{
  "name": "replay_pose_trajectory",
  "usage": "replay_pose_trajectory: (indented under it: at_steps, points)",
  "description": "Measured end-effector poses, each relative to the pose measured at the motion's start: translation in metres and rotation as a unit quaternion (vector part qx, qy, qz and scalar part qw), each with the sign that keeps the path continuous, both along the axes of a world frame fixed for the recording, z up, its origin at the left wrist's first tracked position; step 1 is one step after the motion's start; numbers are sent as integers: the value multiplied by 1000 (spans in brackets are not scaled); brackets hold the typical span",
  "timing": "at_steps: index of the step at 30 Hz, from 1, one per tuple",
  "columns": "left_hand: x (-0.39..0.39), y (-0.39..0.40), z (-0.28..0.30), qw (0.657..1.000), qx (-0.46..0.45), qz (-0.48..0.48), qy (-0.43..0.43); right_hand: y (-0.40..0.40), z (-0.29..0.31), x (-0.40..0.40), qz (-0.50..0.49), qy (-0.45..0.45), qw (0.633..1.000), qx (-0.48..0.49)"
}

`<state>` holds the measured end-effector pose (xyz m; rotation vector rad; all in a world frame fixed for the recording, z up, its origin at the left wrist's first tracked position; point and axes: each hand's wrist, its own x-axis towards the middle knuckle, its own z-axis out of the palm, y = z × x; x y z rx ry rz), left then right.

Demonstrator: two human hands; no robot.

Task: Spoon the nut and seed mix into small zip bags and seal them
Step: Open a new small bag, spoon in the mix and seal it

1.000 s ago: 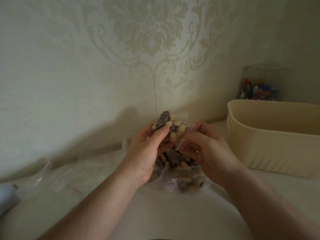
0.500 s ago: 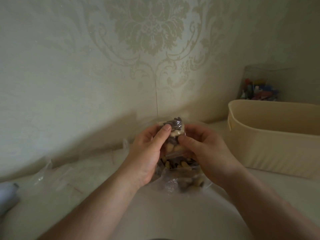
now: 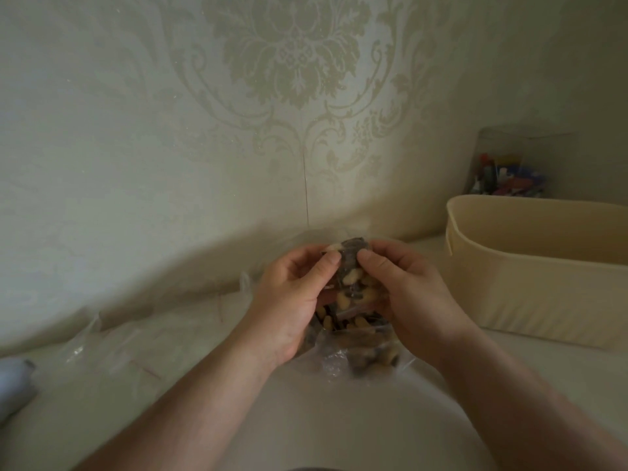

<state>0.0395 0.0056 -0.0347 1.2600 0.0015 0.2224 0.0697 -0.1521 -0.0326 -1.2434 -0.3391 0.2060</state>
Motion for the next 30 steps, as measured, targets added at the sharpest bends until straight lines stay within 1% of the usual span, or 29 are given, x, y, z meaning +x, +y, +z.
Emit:
replay_pose_trajectory:
  at_steps: [2,4,8,10,12,14,17,20,23,25,27,30]
  points:
    - [2,1,-2,1000,13,20,3,0,-2,0,5,-41,999,-25]
    - [2,3,-2,1000,15,20,6,0,-4,1,-21,-67,996,-47]
    - [2,5,-4,997,61,-45,20,0,-5,4,-74,-50,996,-28]
    - [1,3,-6,996,65,-58,22,0,-3,3,-63,-24,998,-3]
    - [0,-1,-7,997,57,-49,22,0,-1,2,-49,-9,999,-6]
    - [0,-2,-8,997,55,-41,25,0,0,1,-57,-34,997,-49]
    - [1,-2,-7,998,43,-46,24,2,-4,1,-95,-91,983,-127]
    - [1,-5,-5,999,49,-15,16,5,-6,3,-148,-171,954,-195]
    - [3,-7,-8,990,135,45,-21,8,-6,-2,-186,-211,936,-210]
    - [4,-8,-9,980,183,65,-44,9,-6,-4,-214,-210,933,-200]
    - [3,-9,-9,972,210,79,-63,9,-8,-2,-222,-205,935,-188]
    - [2,-8,-10,973,196,94,-83,10,-10,0,-169,-177,954,-173]
